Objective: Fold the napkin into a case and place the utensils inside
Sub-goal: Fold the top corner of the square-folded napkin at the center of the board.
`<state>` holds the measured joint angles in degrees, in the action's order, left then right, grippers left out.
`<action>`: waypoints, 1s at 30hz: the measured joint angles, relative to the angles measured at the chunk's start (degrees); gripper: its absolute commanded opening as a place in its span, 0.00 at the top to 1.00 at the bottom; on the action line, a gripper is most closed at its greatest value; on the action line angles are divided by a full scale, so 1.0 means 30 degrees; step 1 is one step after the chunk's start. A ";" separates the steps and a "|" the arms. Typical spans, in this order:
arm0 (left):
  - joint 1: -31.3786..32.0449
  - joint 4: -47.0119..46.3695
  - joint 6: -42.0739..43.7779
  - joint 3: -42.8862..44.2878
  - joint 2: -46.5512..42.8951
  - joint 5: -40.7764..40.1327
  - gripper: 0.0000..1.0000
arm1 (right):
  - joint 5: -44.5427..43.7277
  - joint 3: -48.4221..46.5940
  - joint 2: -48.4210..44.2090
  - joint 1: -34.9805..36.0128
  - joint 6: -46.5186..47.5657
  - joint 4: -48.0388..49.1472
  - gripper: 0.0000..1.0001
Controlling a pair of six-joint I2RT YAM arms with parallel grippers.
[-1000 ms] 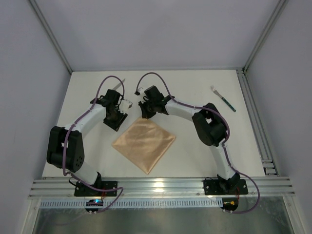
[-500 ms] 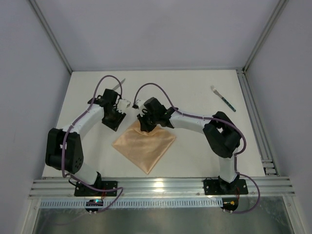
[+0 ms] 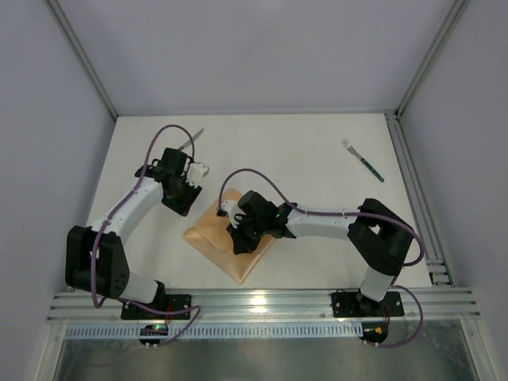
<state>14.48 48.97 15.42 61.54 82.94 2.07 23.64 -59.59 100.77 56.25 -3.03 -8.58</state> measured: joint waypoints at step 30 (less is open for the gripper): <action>0.0000 -0.0102 0.0073 -0.2390 -0.0233 0.1231 0.58 | 0.3337 0.3825 -0.1603 0.1880 -0.0379 0.1821 0.96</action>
<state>14.48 48.66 15.64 54.37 82.24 5.76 33.65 -48.12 95.96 61.89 -4.16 -3.11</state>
